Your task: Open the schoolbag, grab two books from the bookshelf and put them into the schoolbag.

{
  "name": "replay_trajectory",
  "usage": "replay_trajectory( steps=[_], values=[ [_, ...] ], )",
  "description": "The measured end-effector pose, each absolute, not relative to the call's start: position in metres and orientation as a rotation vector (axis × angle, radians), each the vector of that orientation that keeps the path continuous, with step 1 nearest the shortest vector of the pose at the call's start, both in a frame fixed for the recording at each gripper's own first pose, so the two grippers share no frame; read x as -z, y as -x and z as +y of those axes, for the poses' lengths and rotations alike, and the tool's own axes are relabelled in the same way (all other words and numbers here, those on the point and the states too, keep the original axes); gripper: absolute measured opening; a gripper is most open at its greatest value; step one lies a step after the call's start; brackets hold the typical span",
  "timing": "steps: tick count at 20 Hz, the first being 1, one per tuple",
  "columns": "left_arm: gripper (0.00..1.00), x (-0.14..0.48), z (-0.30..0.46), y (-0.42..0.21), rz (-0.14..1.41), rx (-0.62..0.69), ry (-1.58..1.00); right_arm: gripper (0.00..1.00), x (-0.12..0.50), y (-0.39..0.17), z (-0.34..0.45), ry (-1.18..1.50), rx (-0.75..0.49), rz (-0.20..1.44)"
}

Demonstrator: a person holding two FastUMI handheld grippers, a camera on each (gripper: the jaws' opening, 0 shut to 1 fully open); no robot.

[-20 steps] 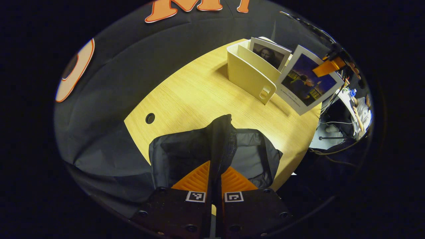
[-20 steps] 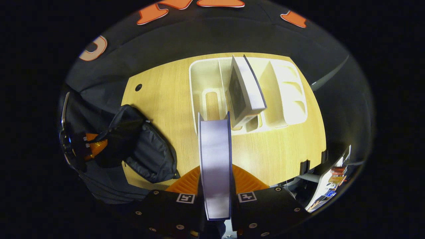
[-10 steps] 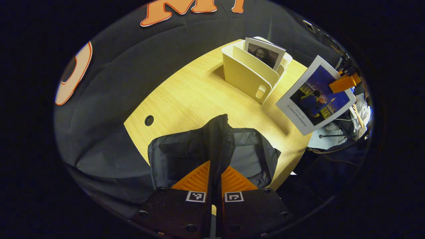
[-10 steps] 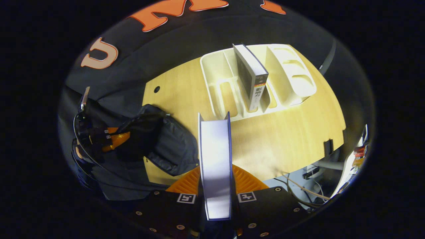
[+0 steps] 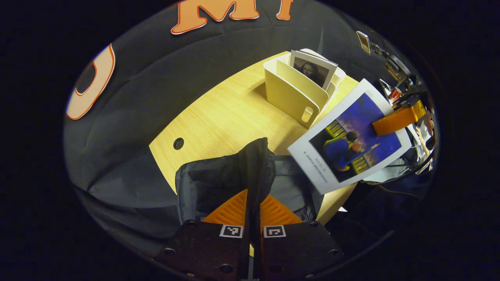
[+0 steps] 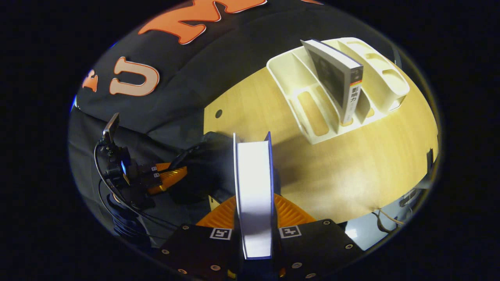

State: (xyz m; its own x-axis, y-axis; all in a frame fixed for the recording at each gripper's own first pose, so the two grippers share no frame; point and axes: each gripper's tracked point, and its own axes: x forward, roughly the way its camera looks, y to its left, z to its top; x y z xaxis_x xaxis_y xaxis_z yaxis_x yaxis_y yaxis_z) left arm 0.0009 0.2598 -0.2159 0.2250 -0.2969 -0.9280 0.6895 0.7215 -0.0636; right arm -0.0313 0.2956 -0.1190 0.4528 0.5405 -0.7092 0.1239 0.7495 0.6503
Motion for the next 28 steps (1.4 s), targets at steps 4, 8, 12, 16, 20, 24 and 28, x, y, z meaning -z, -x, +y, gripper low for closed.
replay_trajectory(
  steps=[4, 8, 12, 16, 20, 24, 28],
  values=[
    [0.05, 0.217, 0.258, -0.002, 1.155, 0.69, -0.371, 0.29, 0.141, 0.021, 0.333, -0.837, -0.335, 1.064],
    [0.05, 0.216, 0.257, -0.003, 1.138, 0.675, -0.329, 0.29, 0.167, 0.005, 0.366, -0.936, -0.349, 1.05],
    [0.05, 0.216, 0.255, -0.004, 1.114, 0.675, -0.297, 0.29, 0.18, -0.008, 0.411, -1.023, -0.396, 1.022],
    [0.05, 0.216, 0.255, -0.005, 1.086, 0.677, -0.285, 0.29, 0.192, -0.024, 0.445, -1.094, -0.372, 0.963],
    [0.05, 0.215, 0.254, -0.007, 1.083, 0.668, -0.247, 0.29, 0.204, -0.036, 0.462, -1.16, -0.34, 0.889],
    [0.05, 0.219, 0.255, -0.004, 1.091, 0.654, -0.227, 0.29, 0.22, -0.042, 0.485, -1.153, -0.355, 0.893],
    [0.05, 0.219, 0.254, -0.005, 1.102, 0.631, -0.194, 0.39, 0.237, -0.019, 0.503, -1.098, -0.409, 1.081]
  ],
)
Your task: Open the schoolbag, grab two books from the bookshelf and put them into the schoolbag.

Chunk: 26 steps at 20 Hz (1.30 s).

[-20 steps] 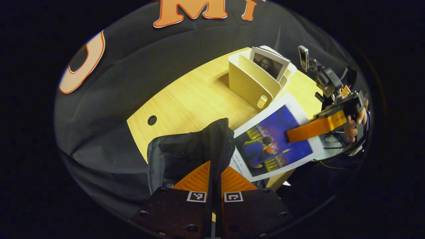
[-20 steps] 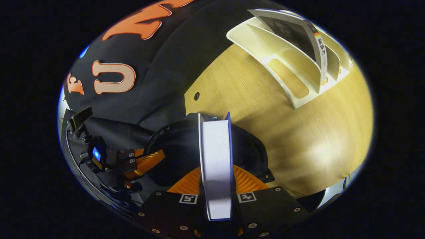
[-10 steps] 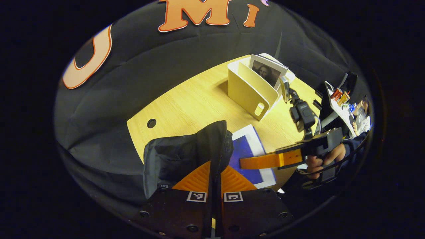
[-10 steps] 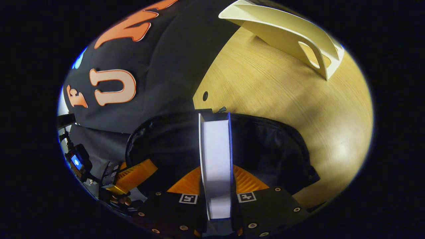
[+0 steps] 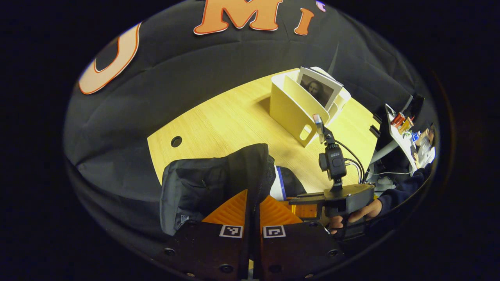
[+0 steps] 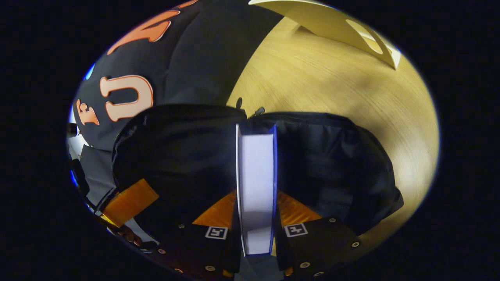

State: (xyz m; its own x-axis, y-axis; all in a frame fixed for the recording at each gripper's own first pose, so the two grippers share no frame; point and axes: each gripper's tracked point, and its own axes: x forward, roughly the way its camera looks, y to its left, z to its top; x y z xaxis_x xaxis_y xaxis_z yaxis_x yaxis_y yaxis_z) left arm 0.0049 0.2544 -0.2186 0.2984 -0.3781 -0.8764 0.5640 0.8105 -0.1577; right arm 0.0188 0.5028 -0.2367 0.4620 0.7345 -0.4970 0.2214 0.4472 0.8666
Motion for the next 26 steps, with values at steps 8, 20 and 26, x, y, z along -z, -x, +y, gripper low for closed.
replay_trajectory(
  steps=[8, 20, 26],
  values=[
    [0.05, 0.221, 0.257, -0.006, 1.099, 0.541, -0.177, 0.76, 0.231, 0.002, 0.449, -0.66, -0.492, 1.195],
    [0.05, 0.237, 0.24, 0.0, 1.143, 0.475, -0.171, 0.98, 0.142, -0.017, 0.235, -0.242, -0.364, 1.14],
    [0.05, 0.241, 0.235, 0.003, 1.167, 0.429, -0.165, 0.98, 0.111, -0.052, 0.153, -0.174, -0.278, 1.185]
  ],
)
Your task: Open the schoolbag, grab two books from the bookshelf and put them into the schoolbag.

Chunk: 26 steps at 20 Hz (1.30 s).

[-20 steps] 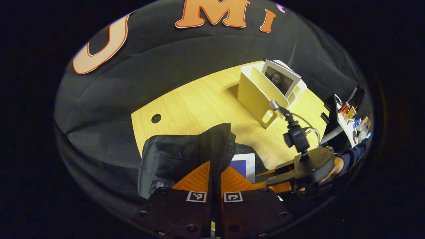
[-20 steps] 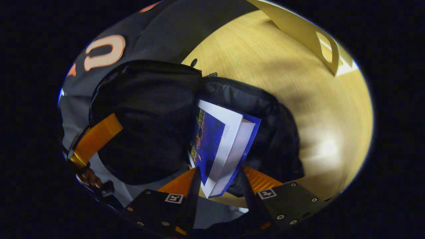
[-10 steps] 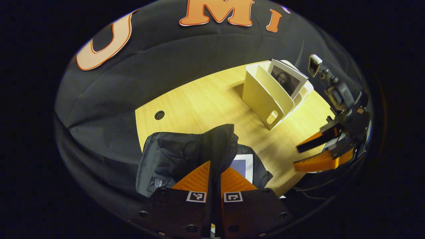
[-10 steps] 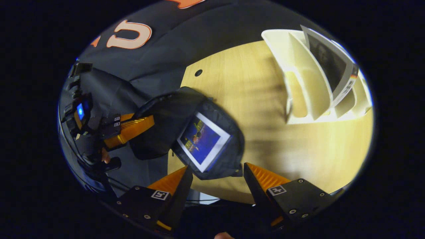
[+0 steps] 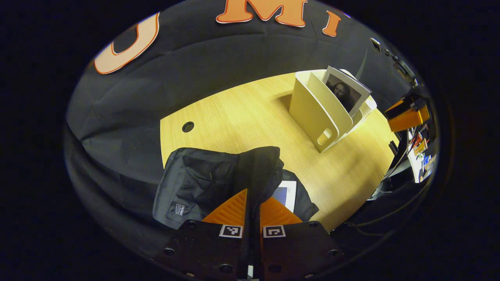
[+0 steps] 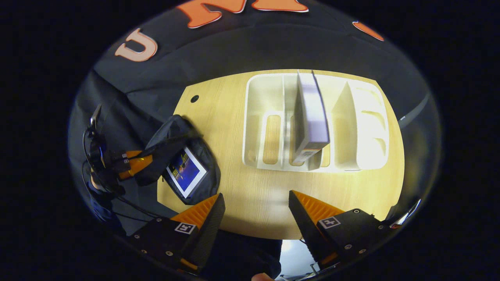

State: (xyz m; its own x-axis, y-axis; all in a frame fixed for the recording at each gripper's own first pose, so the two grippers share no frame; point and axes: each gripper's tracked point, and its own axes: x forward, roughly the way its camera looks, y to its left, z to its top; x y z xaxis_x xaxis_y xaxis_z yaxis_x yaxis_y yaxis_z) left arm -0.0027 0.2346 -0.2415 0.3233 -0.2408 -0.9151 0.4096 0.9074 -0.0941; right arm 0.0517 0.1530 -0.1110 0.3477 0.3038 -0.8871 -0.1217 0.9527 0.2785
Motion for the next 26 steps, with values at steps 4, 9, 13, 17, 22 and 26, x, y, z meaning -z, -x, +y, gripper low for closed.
replay_trajectory(
  steps=[4, 9, 13, 17, 22, 26],
  values=[
    [0.05, 0.242, 0.231, 0.006, 1.183, 0.394, -0.149, 0.98, 0.106, -0.079, 0.115, -0.08, -0.25, 1.195],
    [0.05, 0.245, 0.231, 0.01, 1.209, 0.351, -0.138, 0.98, 0.116, -0.126, 0.101, -0.04, -0.259, 1.224],
    [0.05, 0.244, 0.231, 0.007, 1.225, 0.329, -0.156, 1.0, 0.132, -0.168, 0.097, -0.021, -0.237, 1.256],
    [0.05, 0.245, 0.233, 0.007, 1.242, 0.312, -0.165, 0.92, 0.142, -0.197, 0.098, -0.012, -0.227, 1.287],
    [0.05, 0.244, 0.234, 0.005, 1.253, 0.295, -0.163, 0.72, 0.159, -0.208, 0.102, -0.032, -0.184, 1.342],
    [0.05, 0.245, 0.234, 0.004, 1.252, 0.308, -0.153, 0.38, 0.162, -0.208, 0.101, -0.015, -0.134, 1.342]
  ],
)
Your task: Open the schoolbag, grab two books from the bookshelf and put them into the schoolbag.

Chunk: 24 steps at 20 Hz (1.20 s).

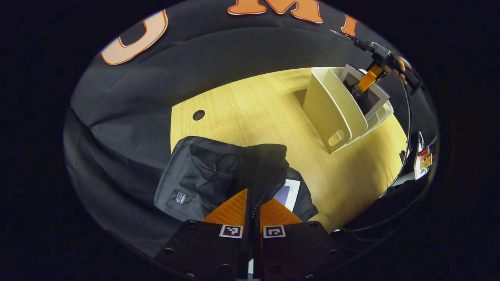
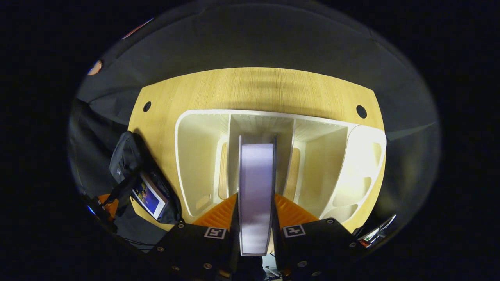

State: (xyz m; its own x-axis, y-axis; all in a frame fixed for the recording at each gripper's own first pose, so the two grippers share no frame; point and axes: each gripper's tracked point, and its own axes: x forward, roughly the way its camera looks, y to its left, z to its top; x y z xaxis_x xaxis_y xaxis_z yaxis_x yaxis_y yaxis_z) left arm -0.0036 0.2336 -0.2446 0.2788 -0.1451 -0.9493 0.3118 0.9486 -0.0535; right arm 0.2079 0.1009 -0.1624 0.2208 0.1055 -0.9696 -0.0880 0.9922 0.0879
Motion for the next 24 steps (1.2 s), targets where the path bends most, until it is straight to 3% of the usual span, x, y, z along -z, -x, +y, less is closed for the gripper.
replay_trajectory(
  steps=[6, 24],
  values=[
    [0.05, 0.25, 0.237, 0.0, 1.232, 0.367, -0.165, 0.33, 0.14, -0.183, 0.101, -0.018, -0.053, 1.302],
    [0.05, 0.244, 0.246, 0.018, 1.14, 0.574, -0.216, 0.32, 0.132, 0.011, 0.142, -0.256, 0.062, 1.302]
  ],
)
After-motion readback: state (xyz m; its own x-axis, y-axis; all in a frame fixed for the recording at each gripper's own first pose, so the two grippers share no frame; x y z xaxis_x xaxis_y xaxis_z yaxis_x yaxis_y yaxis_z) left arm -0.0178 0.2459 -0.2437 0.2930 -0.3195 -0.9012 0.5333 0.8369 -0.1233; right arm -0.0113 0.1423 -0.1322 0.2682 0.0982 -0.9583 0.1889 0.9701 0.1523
